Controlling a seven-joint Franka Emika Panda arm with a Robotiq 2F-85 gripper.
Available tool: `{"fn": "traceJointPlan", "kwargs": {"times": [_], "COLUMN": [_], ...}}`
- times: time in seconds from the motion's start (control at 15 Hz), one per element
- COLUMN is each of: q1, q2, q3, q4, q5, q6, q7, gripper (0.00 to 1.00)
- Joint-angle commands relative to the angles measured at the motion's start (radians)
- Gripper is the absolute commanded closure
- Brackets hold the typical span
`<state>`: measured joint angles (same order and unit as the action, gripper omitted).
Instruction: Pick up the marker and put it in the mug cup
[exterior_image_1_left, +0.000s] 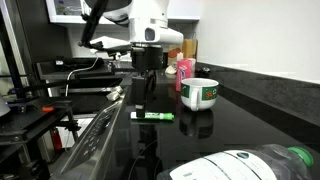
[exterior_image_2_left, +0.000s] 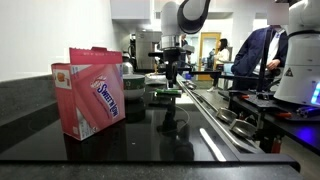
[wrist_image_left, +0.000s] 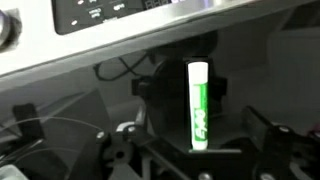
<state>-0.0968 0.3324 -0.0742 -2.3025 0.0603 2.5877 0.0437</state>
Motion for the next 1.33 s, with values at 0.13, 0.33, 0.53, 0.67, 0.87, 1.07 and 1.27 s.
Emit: {"fn": "traceJointPlan", "kwargs": {"times": [0.13,0.33,0.53,0.67,0.87,1.07,1.27], "q1": [-0.008,-0.011,-0.014,-0.019,-0.019,0.005,0.049], "q2": [0.072,0.094,0.085,0.074,0.061,0.021,-0.041], "q3": [0.020,0.026,0.026,0.028,0.030,0.029,-0.002], "q4": [0.051,0.059,0.058,0.053,0.043,0.017,0.017], "q5": [0.035,0.043,0.047,0.050,0.047,0.031,-0.018], "q6": [0.017,0.016,0.017,0.015,0.019,0.010,-0.141], "q7": [-0.018,-0.020,-0.020,-0.026,-0.025,0.005,0.081], "gripper": [0.16,0.40,0.61,0.76,1.00,0.95,0.95]}}
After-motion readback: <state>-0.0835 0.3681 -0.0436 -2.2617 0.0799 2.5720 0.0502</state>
